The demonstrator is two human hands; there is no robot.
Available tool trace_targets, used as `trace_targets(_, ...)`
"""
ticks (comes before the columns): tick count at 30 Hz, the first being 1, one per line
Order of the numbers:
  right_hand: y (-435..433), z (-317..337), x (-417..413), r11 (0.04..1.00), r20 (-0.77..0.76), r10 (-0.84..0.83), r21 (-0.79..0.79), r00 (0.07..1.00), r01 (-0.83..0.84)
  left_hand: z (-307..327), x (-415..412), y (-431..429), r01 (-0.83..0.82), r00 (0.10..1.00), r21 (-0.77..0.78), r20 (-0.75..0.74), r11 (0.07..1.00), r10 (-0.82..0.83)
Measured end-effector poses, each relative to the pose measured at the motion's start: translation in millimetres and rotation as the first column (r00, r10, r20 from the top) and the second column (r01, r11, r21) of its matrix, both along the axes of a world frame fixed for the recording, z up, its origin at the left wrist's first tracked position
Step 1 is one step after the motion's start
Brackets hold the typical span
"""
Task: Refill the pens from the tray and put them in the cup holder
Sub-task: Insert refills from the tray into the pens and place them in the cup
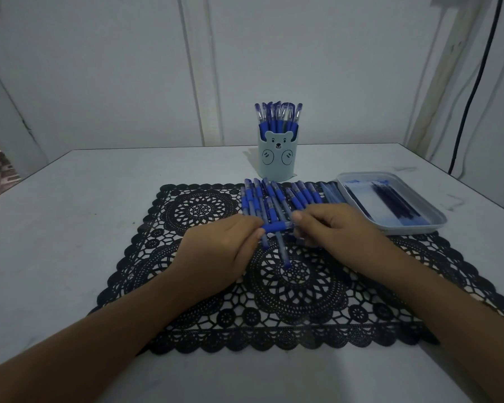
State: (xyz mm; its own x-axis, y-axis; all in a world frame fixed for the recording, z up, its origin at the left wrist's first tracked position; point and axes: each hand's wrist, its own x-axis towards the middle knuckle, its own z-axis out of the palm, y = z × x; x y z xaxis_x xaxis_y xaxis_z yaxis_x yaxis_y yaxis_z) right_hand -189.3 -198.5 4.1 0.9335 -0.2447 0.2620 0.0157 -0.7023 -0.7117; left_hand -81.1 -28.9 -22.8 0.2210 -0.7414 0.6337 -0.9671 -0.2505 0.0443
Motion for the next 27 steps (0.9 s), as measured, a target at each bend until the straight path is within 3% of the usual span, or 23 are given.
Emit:
trace_targets(2, -3, 0, 0, 1.000, 0.008, 0.012, -0.014, 1.000, -0.012, 1, 0, 0, -0.017, 1.000, 0.009, -0.014, 1.000, 0.017)
trace_targets(7, -15, 0, 2, 0.995, 0.191, -0.098, 0.053, 0.977, 0.090, -1, 1, -1, -0.149, 0.983, 0.001, -0.110, 0.989, 0.148)
trace_targets(10, -21, 2, 0, 0.984, 0.126, -0.080, -0.150, 0.989, 0.099, -1, 3, -2, -0.230, 0.952, 0.005, -0.209, 0.973, 0.226)
trace_targets(13, -16, 1, -2, 0.910, -0.015, 0.028, -0.414, 1.000, -0.031, -1, 6, -1, -0.267, 0.919, 0.000, -0.302, 0.964, 0.255)
trace_targets(16, -8, 0, -2, 0.827, -0.113, 0.095, -0.544, 0.989, -0.141, 0, 6, -1, -0.262, 0.916, -0.009, -0.318, 0.965, 0.246)
trace_targets(23, 0, -9, 0, 0.803, -0.090, 0.150, -0.570, 0.985, -0.175, 0, 5, -1, -0.247, 0.921, -0.003, -0.311, 0.969, 0.234)
trace_targets(27, -1, -11, 1, 0.836, -0.077, 0.130, -0.527, 0.989, -0.151, 0, 5, -2, -0.233, 0.932, -0.004, -0.288, 0.973, 0.222)
